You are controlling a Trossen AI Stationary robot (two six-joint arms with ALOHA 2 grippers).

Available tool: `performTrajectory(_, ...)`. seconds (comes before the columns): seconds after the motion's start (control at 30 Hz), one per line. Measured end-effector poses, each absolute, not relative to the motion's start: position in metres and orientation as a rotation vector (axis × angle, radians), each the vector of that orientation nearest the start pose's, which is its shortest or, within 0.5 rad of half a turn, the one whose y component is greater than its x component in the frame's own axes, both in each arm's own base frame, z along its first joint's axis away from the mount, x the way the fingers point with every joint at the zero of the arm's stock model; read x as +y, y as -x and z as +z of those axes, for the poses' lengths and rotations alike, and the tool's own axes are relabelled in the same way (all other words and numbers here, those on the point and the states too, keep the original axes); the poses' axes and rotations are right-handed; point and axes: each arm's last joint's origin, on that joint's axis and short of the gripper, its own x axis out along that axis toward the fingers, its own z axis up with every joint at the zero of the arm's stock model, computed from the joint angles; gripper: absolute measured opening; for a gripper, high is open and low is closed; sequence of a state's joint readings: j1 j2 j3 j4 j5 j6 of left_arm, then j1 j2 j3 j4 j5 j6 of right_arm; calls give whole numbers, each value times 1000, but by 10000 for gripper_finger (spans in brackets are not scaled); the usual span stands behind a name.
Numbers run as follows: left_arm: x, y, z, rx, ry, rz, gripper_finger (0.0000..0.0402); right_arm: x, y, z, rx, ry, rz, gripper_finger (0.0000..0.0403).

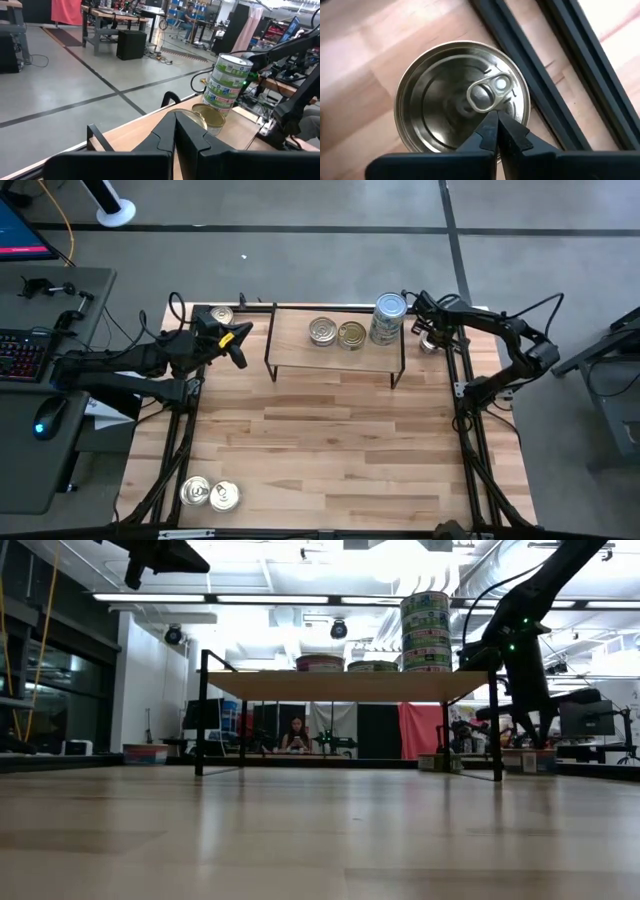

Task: Stack canned seafood by type on shelf
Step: Stack the blue pink tuna can on top of the other blue pink tuna can on the shelf

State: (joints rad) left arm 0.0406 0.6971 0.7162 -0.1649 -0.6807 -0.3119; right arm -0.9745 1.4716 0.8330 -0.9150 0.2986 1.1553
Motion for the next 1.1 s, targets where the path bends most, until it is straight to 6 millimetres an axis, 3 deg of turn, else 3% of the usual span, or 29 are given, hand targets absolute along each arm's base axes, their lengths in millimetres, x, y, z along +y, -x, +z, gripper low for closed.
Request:
performTrajectory(0.3, 24, -150, 324, 36, 248, 736, 0, -167, -114, 168, 1008, -1271, -1732, 0)
performTrajectory(0.57, 24, -150, 323, 46, 244, 737, 0, -141, -103, 169, 1002, -1327, -1608, 0)
performTrajectory(0.8, 24, -150, 323, 46, 245, 737, 0, -125, -103, 169, 1034, -1366, -1451, 0)
performTrajectory(1.1, 23, -151, 323, 55, 251, 686, 0, -108, -110, 167, 1217, -1279, -1202, 0)
